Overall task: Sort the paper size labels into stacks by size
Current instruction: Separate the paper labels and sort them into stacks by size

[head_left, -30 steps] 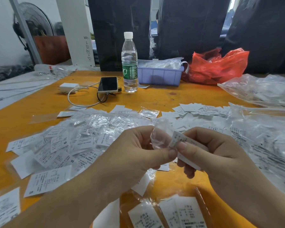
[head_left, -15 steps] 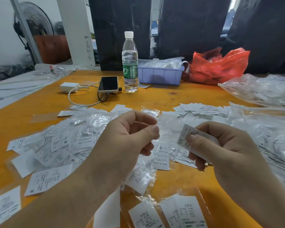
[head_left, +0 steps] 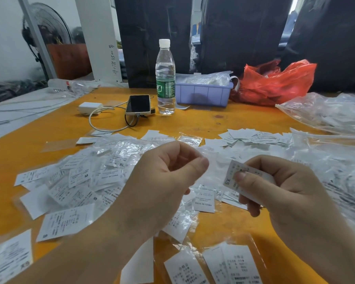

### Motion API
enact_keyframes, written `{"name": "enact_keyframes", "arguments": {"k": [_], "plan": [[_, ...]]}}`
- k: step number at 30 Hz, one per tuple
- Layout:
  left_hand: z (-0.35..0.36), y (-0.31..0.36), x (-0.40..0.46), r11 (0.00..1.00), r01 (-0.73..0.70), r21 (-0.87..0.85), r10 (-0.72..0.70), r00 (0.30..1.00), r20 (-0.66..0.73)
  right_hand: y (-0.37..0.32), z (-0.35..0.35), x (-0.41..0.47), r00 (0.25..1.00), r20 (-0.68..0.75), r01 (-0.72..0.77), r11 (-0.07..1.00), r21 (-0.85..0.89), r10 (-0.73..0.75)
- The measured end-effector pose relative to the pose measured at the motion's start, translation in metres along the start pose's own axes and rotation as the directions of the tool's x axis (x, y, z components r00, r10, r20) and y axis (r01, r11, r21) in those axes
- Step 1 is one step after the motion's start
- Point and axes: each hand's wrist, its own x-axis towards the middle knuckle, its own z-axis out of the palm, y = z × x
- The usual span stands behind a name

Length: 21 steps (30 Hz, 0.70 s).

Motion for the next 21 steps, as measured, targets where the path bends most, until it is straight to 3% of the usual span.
{"name": "enact_keyframes", "arguments": {"k": [9, 14, 21], "plan": [[-0.007, 0.002, 0.004, 0.999, -0.006, -0.054, -0.001, 0.990, -0.138, -0.001, -0.001, 0.000, 0.999, 0.035, -0.014, 1.000, 0.003, 0.014], [0.003, 0.002, -0.006, 0.988, -0.051, 0.149, 0.036, 0.994, 0.102, 0.001, 0.002, -0.002, 0.993, 0.113, -0.009, 0.997, -0.076, 0.018], [0.003, 0.000, -0.002, 0.997, 0.078, -0.002, -0.076, 0.973, 0.218, 0.002, 0.001, -0.004, 0.986, 0.163, 0.053, 0.995, -0.082, -0.039]]}}
